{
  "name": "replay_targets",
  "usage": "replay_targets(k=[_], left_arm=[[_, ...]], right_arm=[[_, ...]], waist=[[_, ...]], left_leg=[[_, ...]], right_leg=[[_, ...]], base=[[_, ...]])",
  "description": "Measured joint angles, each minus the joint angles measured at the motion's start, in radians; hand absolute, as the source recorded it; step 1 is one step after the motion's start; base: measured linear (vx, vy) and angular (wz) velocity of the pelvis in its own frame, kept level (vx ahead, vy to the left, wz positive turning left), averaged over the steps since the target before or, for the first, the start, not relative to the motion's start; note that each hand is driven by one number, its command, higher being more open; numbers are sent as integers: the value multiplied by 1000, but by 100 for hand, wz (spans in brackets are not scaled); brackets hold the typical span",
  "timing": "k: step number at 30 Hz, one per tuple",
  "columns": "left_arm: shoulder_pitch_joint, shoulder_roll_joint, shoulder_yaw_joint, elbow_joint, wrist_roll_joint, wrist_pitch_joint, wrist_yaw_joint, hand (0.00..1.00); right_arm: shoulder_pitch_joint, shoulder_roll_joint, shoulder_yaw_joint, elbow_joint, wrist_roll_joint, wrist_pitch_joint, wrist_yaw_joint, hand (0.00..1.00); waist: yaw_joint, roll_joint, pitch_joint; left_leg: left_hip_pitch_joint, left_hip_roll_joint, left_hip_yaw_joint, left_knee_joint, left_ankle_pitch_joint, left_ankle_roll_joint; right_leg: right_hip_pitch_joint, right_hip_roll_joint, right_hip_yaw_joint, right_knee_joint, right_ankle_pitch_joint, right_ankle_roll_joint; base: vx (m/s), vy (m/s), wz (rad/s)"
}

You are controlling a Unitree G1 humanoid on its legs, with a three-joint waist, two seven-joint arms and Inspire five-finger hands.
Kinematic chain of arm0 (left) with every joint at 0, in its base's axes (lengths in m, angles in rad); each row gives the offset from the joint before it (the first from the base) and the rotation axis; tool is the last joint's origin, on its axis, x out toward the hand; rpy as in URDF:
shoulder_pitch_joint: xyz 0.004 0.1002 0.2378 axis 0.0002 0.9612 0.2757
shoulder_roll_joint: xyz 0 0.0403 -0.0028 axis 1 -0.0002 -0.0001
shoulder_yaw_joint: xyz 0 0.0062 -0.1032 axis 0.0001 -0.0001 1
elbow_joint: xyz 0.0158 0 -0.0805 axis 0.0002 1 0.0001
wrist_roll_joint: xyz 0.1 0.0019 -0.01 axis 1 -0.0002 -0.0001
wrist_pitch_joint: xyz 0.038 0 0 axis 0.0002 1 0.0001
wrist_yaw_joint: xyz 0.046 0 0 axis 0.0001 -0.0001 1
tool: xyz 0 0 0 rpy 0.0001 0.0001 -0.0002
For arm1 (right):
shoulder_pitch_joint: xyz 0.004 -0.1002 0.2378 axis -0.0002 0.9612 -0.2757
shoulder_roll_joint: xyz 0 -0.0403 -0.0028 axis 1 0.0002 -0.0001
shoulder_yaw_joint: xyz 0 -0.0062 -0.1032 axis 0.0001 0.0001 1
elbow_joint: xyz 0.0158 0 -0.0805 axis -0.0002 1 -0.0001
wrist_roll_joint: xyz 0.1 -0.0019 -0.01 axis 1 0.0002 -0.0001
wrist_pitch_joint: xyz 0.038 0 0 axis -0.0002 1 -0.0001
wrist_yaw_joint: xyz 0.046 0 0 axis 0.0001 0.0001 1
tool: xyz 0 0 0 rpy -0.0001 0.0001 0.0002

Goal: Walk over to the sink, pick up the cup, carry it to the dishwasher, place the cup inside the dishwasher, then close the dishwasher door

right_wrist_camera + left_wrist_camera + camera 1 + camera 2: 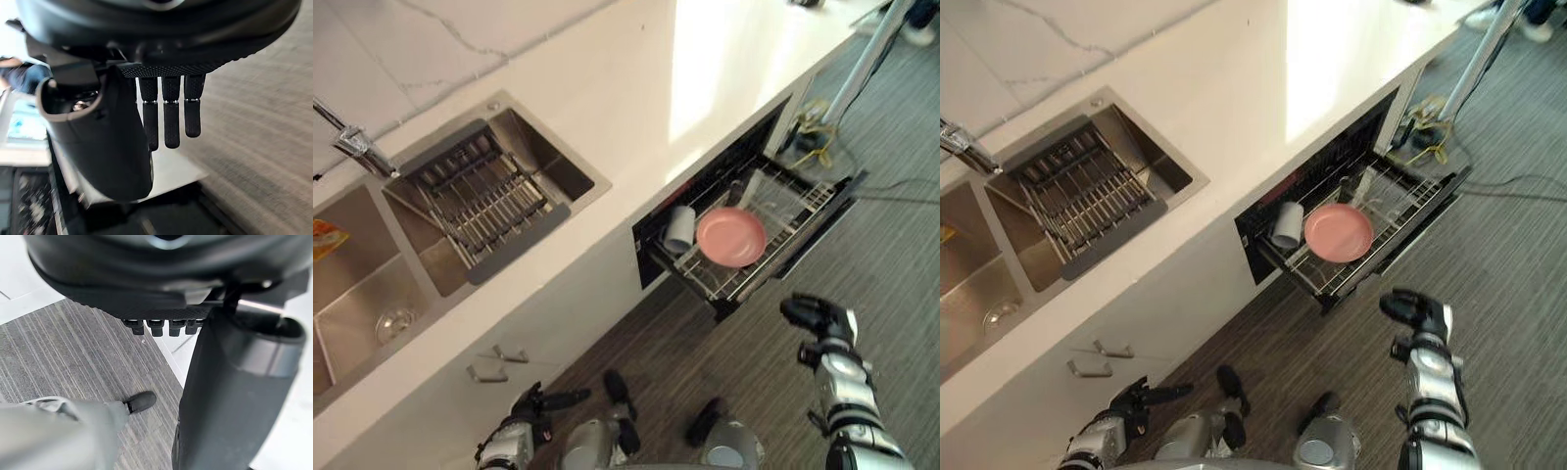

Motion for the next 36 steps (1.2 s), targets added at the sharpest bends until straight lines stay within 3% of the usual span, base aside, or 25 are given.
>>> replay_targets(k=[6, 9, 12, 16, 21, 24, 29, 30, 36], left_arm=[[-32, -5, -33, 20, -70, -22, 13, 100], [-32, -21, -53, 18, -85, -37, 13, 100], [-32, -50, -72, 13, -101, -47, 27, 100], [-7, -108, -89, 13, -121, -48, 34, 100], [69, -135, -89, 18, -109, -42, 35, 100], [81, -141, -89, 18, -101, -41, 32, 100], [94, -154, -90, 17, -101, -51, 14, 100], [95, -155, -90, 16, -101, -51, 9, 100], [109, -156, -89, -16, -79, -40, -30, 100]], right_arm=[[-82, -100, 71, 4, -31, 0, -19, 0], [-100, -126, 94, 4, -71, 1, -27, 0], [-124, -147, 112, 4, -103, 6, -33, 0], [-171, -176, 132, 4, -164, 26, -59, 0], [-207, -174, 170, 4, -165, 43, -47, 0], [-235, -171, 170, 5, -155, 63, -36, 0], [-246, -135, 263, 2, -56, 61, 143, 0], [-244, -104, 266, 4, -3, 65, 182, 100], [-189, -52, 240, 12, 196, 66, 368, 100]], waist=[[3, 54, 45], [-1, 65, 50], [-8, 80, 57], [-7, 131, 61], [-2, 162, 43], [21, 178, 31], [27, 187, 14], [33, 187, 9], [46, 179, 3]], left_leg=[[-27, -45, -35, 0, 13, 8], [-26, -77, -59, 0, 13, 9], [-14, -110, -98, 0, 14, 10], [18, -160, -169, 0, 12, 12], [36, -183, -217, 0, 12, 13], [48, -185, -231, 1, 14, 17], [71, -177, -245, 2, 17, 22], [75, -172, -245, 2, 17, 22], [92, -150, -237, 0, 16, 21]], right_leg=[[-39, -64, 3, 65, -18, 14], [-39, -114, -9, 117, -36, 29], [-12, -168, -44, 170, -63, 37], [74, -243, -132, 232, -105, 54], [139, -269, -196, 252, -123, 65], [161, -269, -208, 253, -125, 68], [184, -256, -205, 250, -126, 66], [184, -248, -198, 247, -127, 65], [193, -208, -167, 212, -128, 62]], base=[[24, 55, 10], [83, 36, 28], [67, 21, 45], [54, 23, 59], [52, -8, 36], [56, -43, 10], [43, -61, -1], [24, -74, -8], [12, -52, -9]])
